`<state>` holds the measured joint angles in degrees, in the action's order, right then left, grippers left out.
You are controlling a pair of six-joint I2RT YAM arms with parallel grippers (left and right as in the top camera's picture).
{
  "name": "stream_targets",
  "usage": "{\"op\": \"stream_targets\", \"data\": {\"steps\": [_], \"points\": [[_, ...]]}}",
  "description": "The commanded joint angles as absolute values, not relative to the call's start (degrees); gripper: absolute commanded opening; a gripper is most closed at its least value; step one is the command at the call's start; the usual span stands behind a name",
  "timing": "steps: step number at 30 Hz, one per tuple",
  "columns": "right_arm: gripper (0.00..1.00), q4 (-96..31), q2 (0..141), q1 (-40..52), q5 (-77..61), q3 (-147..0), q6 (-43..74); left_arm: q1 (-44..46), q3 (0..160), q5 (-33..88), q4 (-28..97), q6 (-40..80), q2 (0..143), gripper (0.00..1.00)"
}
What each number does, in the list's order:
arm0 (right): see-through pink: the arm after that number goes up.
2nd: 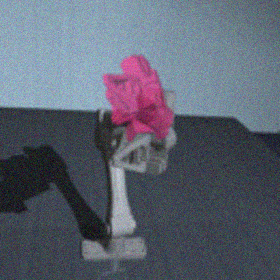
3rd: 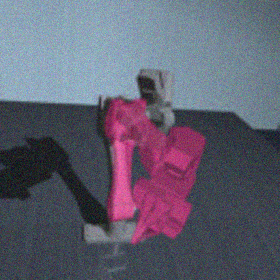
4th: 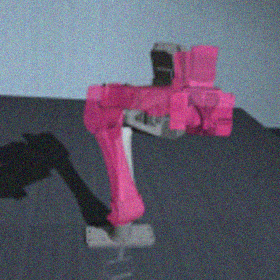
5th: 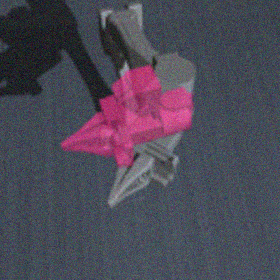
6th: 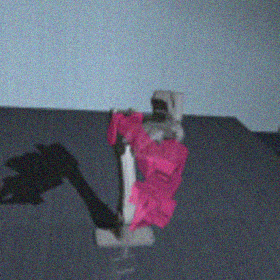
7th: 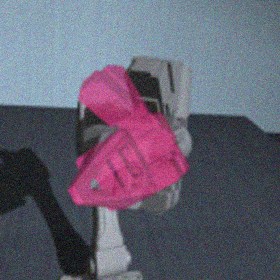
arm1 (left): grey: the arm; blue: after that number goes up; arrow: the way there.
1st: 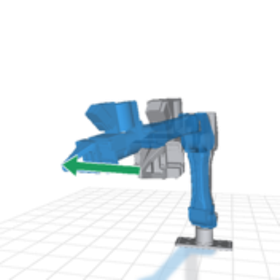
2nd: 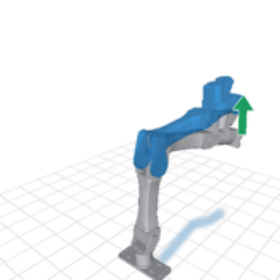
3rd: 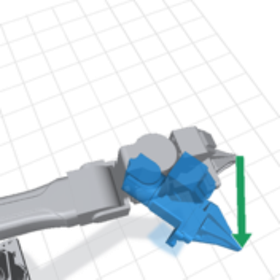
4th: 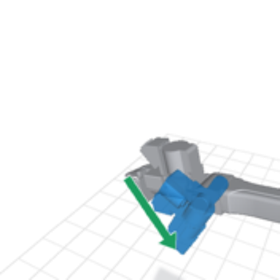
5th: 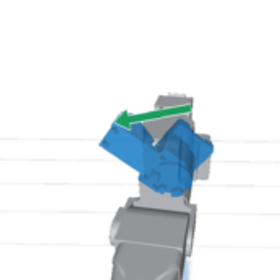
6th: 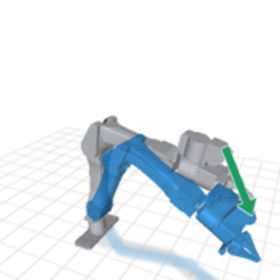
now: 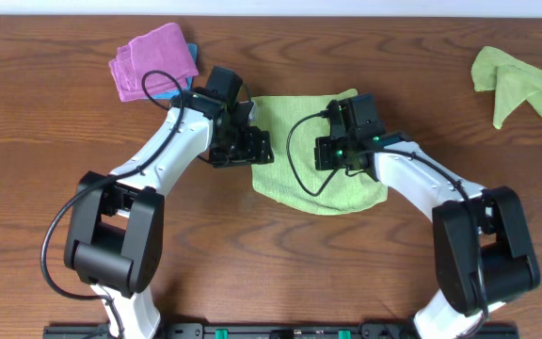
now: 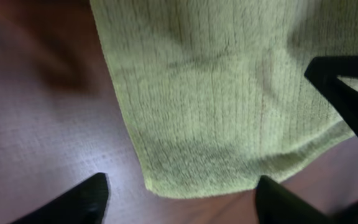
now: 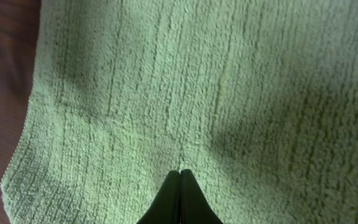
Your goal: Fold the cloth
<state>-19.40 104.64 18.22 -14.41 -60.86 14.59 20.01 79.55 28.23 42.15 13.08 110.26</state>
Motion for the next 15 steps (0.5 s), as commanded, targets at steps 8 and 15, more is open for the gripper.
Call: {"op": "stream_targets", "data": {"steps": [8, 15], "points": [[0.01, -36.93, 104.16, 14.52, -10.0, -72.64, 9.82, 19.9, 80.53, 25.85, 35.05, 11.55, 110.45, 0.05], [0.01, -49.17, 95.57, 14.2, -0.91, -75.26, 8.03, 19.9, 80.53, 23.38, 29.76, 12.01, 110.45, 0.06]]}}
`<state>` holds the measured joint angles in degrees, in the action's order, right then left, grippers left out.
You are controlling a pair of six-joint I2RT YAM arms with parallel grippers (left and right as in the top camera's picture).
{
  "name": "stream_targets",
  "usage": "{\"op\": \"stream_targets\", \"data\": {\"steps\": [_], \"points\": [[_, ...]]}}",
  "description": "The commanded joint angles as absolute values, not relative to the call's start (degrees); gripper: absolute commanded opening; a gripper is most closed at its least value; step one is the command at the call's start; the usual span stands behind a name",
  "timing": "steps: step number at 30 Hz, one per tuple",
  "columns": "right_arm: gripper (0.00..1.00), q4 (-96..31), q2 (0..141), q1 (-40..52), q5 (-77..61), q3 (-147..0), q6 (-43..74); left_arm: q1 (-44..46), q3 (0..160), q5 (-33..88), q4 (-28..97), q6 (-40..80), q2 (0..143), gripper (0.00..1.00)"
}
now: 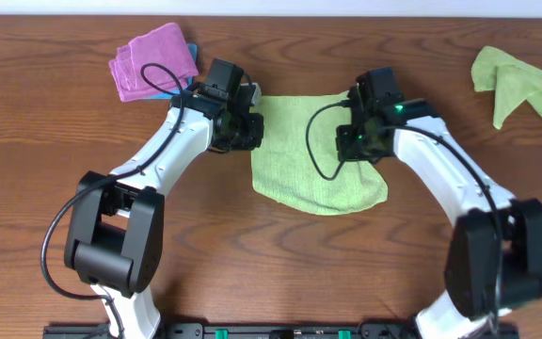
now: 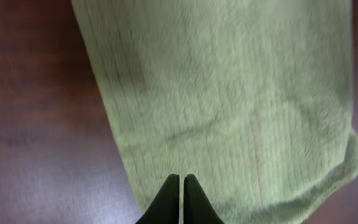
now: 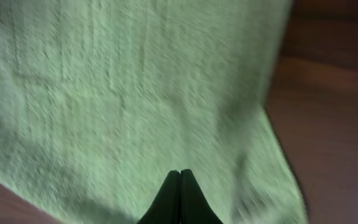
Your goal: Fold the cloth
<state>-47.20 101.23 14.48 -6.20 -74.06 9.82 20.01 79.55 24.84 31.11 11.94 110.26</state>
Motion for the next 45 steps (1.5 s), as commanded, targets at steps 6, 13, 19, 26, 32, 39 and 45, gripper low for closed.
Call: {"op": "stream_targets", "data": {"steps": [6, 13, 19, 26, 32, 39, 45], "points": [[0.01, -55.94, 84.49, 14.04, 4.56, -73.56, 8.03, 21.1, 80.51, 22.52, 23.94, 9.56, 111.37, 0.06], [0.02, -54.39, 71.85, 11.14, 3.46, -57.76, 12.88, 23.44, 80.53, 19.07, 20.56, 8.54, 116.75, 0.05], [0.01, -49.89, 70.61, 8.47, -2.9, -48.88, 14.79, 23.81, 80.53, 17.74, 18.13, 7.64, 118.83, 0.06], [0.01, -42.04, 70.67, 8.54, -5.21, -42.17, 15.7, 23.81, 80.84, 17.39, 14.87, 7.64, 120.38, 0.06], [0.01, -38.09, 73.25, 8.54, -6.26, -41.78, 15.66, 23.9, 86.43, 12.84, 16.19, 3.03, 122.45, 0.06], [0.01, -34.33, 78.76, 8.54, -6.2, -41.78, 15.64, 23.94, 94.74, 8.93, 21.65, -0.49, 127.07, 0.06], [0.01, -30.04, 83.74, 7.97, -5.78, -41.78, 15.64, 24.03, 95.22, 8.82, 22.76, -1.15, 128.6, 0.06]]}}
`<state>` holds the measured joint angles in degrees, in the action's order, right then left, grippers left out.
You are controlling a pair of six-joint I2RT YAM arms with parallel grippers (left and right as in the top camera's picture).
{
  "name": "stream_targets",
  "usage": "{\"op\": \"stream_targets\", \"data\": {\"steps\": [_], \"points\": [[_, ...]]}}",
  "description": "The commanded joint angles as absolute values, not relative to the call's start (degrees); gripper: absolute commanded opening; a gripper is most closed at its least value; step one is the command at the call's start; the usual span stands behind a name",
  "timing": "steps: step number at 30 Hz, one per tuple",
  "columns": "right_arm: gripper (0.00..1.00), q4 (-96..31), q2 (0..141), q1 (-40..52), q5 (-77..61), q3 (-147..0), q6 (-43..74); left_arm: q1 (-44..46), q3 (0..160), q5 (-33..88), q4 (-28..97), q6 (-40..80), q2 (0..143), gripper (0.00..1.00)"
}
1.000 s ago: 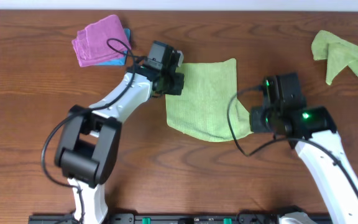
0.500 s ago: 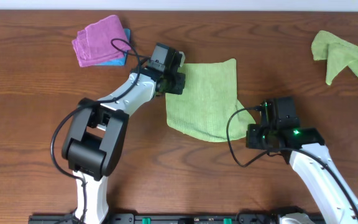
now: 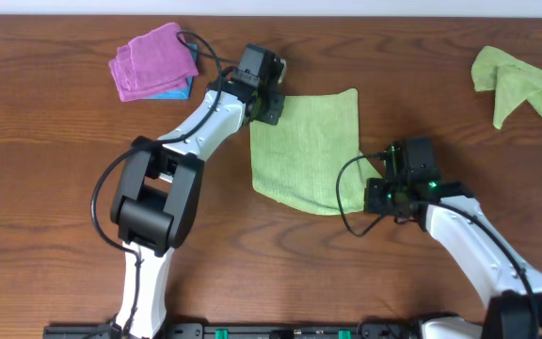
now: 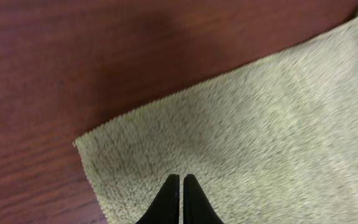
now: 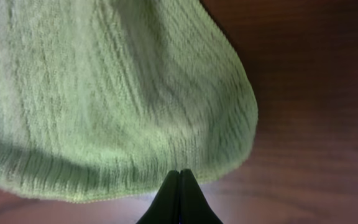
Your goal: Fold the cloth
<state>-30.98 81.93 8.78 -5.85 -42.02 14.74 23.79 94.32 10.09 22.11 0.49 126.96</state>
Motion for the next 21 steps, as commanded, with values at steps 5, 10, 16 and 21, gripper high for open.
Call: {"op": "stream_targets", "data": {"steps": [5, 10, 16, 21], "points": [[0.01, -26.26, 86.41, 6.55, -4.89, -41.8, 15.64, 24.03, 95.22, 8.8, 23.55, -1.34, 128.79, 0.06], [0.01, -22.94, 87.35, 5.91, -2.79, -41.8, 14.74, 24.03, 95.22, 7.7, 23.55, -1.37, 128.79, 0.06], [0.01, -20.75, 88.16, 5.91, -1.3, -41.8, 14.11, 24.03, 95.22, 6.63, 23.55, -1.37, 128.79, 0.05], [0.01, -20.4, 91.11, 5.91, -1.37, -41.8, 14.11, 24.03, 95.22, 6.61, 23.51, -1.37, 128.79, 0.06]]}}
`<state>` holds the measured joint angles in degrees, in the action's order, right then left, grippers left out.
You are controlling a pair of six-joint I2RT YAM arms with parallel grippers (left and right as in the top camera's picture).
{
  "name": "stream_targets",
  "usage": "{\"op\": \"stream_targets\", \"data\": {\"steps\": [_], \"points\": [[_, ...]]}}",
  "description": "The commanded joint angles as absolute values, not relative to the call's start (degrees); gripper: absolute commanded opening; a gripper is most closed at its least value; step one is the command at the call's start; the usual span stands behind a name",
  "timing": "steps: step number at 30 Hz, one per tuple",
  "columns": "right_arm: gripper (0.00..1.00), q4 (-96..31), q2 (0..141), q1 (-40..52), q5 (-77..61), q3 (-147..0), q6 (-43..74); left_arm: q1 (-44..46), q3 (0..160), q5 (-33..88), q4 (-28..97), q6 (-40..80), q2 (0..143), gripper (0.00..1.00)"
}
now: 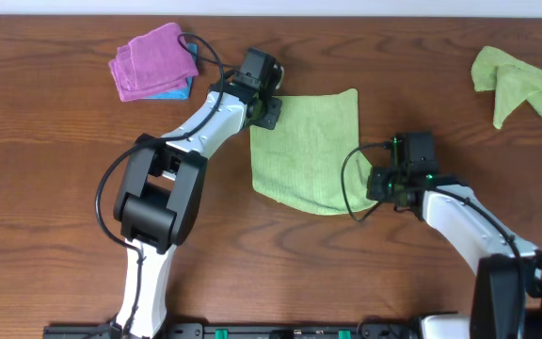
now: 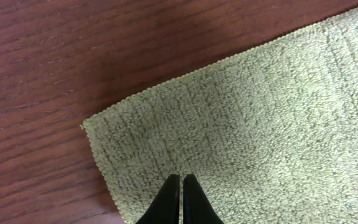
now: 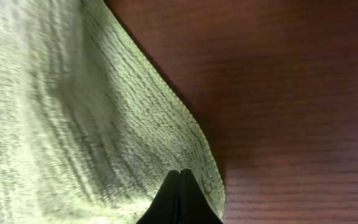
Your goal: Fold the cloth
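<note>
The light green cloth (image 1: 309,151) lies flat on the brown table as an upright rectangle with a rounded near edge. My left gripper (image 1: 267,108) is at its far left corner. In the left wrist view the gripper (image 2: 181,177) is shut, its tips over the cloth (image 2: 260,124) just inside that corner. My right gripper (image 1: 381,184) is at the cloth's near right corner. In the right wrist view the gripper (image 3: 179,170) is shut, with its tips over the cloth's (image 3: 73,124) right edge. No fold of cloth shows between either pair of fingers.
A folded pink cloth (image 1: 153,61) sits on a blue one (image 1: 184,87) at the far left. A crumpled green cloth (image 1: 520,80) lies at the far right. The table's far edge (image 1: 271,16) runs close behind them.
My right gripper has shifted slightly farther along the cloth's right edge, from in front of the rounded corner to over the edge. The left gripper and the cloth have hardly moved.
First my left gripper stood open at the cloth's left edge and the right was shut over its middle. Then both were shut near the far corners. Then the left sat at the far left corner and the right at the near right corner, as now.
</note>
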<state>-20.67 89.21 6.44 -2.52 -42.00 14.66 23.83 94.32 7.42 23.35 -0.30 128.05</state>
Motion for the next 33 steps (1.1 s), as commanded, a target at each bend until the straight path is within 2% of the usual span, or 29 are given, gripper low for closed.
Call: {"op": "stream_targets", "data": {"steps": [1, 27, 33], "points": [[0.01, -20.34, 91.74, 5.91, -1.58, -41.8, 14.13, 24.03, 95.22, 6.61, 23.53, -1.37, 128.79, 0.06], [0.01, -25.56, 92.95, 5.98, -0.45, -41.8, 16.82, 24.1, 95.2, 5.37, 23.94, -1.3, 132.31, 0.06], [0.01, -29.26, 92.95, 6.0, -0.47, -41.8, 20.93, 24.1, 95.2, 5.32, 23.94, -1.3, 133.01, 0.05]]}}
